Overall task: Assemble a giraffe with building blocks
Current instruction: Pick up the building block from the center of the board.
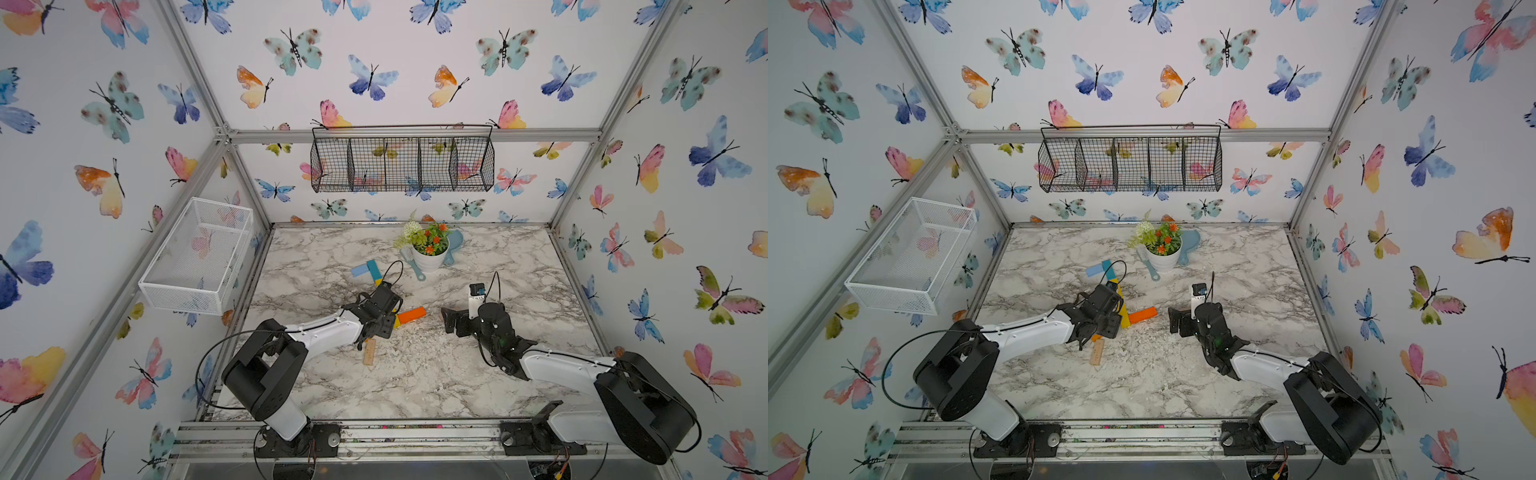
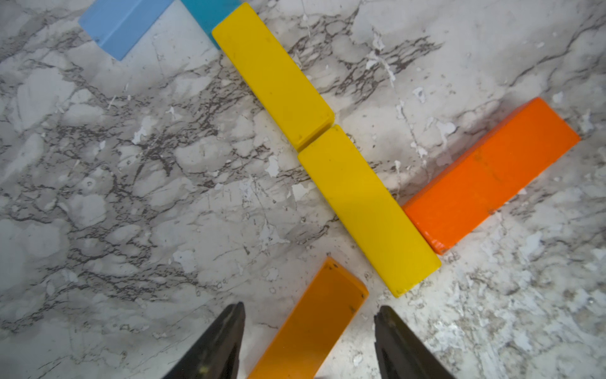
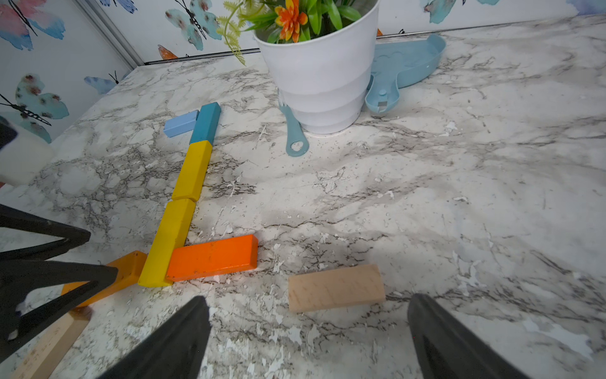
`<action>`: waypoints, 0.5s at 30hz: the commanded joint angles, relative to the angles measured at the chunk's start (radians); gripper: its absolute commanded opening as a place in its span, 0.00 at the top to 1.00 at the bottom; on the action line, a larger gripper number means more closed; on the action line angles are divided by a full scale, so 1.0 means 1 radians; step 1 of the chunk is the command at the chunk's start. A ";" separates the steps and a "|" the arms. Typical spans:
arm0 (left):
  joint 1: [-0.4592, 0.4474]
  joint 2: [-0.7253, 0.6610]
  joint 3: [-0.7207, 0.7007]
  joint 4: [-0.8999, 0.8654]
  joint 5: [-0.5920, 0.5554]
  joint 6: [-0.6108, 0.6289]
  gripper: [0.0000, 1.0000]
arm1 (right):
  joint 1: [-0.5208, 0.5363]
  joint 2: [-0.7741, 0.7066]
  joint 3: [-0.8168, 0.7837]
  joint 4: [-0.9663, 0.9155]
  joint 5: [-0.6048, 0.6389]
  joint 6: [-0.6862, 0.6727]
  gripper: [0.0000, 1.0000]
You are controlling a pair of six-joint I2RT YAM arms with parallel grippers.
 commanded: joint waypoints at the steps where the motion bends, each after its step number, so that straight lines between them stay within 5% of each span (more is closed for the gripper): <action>1: 0.000 0.034 0.002 0.010 0.045 0.019 0.35 | 0.005 -0.011 0.011 -0.004 -0.002 -0.003 0.01; 15: 0.000 0.079 -0.014 0.017 0.055 0.015 0.38 | 0.005 -0.018 0.005 -0.006 -0.002 -0.005 0.01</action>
